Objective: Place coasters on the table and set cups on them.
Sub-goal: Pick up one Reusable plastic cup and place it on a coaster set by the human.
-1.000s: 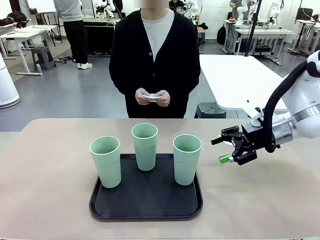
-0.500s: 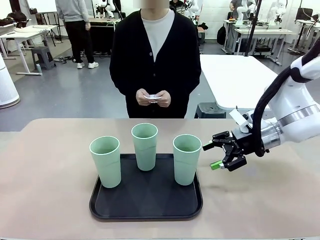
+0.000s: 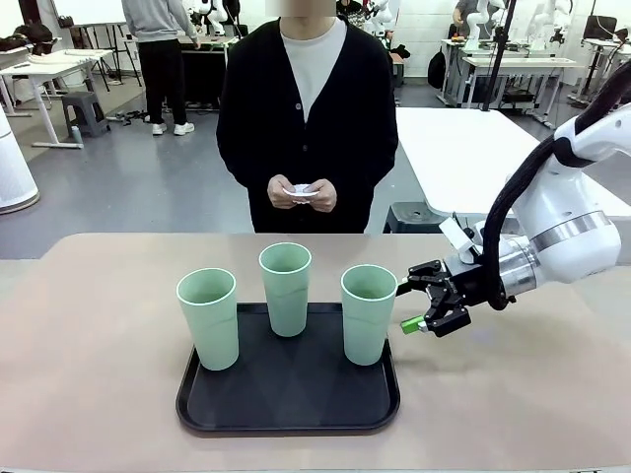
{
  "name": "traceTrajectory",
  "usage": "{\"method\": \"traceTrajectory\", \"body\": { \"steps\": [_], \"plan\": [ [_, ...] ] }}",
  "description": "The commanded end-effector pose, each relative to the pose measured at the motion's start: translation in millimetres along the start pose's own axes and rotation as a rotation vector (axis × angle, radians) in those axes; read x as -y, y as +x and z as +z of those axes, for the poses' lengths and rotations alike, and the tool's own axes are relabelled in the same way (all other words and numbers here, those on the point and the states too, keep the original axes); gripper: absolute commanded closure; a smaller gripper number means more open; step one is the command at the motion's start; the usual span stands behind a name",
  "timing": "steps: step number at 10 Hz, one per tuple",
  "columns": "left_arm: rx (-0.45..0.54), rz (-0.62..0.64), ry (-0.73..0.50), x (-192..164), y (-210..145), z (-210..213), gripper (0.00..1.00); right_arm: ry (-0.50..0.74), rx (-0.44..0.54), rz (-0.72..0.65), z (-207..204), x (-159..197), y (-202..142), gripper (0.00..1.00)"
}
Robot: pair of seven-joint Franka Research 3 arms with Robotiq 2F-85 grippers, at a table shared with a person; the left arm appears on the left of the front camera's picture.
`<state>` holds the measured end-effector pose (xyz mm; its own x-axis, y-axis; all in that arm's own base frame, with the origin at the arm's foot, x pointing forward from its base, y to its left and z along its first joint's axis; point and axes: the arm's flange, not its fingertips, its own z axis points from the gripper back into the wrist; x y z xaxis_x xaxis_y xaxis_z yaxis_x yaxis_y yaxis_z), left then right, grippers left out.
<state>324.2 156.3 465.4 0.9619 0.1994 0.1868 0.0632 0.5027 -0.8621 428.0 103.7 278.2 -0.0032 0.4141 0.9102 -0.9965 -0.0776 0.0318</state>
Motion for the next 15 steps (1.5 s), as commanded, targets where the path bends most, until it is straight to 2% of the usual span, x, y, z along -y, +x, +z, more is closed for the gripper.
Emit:
{"method": "traceTrajectory", "body": {
  "steps": [1, 15],
  "plan": [
    [0.005, -0.005, -0.010, 0.6, 0.3, 1.4, 0.00, -0.023, 0.015, 0.015, -13.4, 7.1, -0.9, 0.00],
    [0.005, -0.005, -0.010, 0.6, 0.3, 1.4, 0.00, 0.053, 0.055, -0.019, -49.1, -5.8, 8.8, 0.00]
  ]
}}
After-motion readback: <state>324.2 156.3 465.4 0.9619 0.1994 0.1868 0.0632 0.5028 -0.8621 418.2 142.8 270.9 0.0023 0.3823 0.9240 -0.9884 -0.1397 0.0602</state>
